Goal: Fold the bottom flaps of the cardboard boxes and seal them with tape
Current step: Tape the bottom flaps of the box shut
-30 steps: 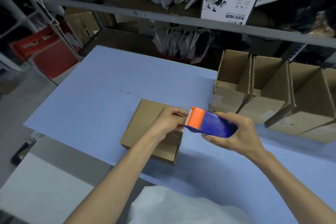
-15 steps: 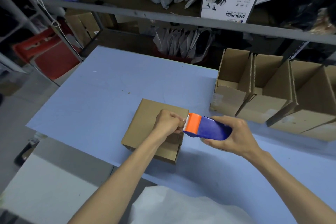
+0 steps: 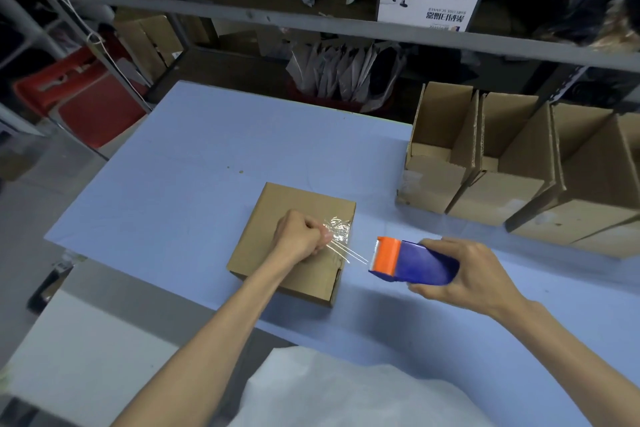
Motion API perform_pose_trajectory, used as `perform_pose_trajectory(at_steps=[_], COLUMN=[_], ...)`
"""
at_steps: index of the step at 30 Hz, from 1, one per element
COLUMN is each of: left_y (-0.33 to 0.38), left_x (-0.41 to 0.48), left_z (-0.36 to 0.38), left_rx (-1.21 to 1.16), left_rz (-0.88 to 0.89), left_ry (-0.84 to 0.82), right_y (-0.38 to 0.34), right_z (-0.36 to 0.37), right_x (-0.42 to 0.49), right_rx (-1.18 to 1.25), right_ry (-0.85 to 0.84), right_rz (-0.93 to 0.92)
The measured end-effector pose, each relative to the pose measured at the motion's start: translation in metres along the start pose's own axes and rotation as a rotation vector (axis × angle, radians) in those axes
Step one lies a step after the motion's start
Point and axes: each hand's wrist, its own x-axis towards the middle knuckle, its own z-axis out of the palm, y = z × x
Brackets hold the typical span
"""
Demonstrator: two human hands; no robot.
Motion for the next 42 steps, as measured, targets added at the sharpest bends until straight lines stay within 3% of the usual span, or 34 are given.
perform_pose_trajectory(at_steps=[20, 30, 36, 39, 42], left_y=[-0.019, -0.018, -0.023, -0.022, -0.021], left_x=[-0.003, 0.001, 0.008, 0.003, 0.000], left_z=[0.008, 0.016, -0.001, 0.003, 0.011], left_rx=[0.164, 0.370, 0.520, 0.483, 0.423], left_rz=[0.144, 0.272, 0.260, 0.412, 0.539], left_ry=[0.044, 0.065, 0.089, 0.094, -0.055], right_y=[0.003, 0.007, 0.006, 0.002, -0.004], right_z=[0.021, 0.029, 0.028, 0.029, 0.030], right_x=[0.008, 0.011, 0.013, 0.017, 0.027], right_rx=[-0.078, -0.107, -0.125, -0.178, -0.258], right_ry=[-0.102, -0.170, -0.183, -0.215, -0.275], right_rz=[0.064, 0.063, 0.078, 0.085, 0.081])
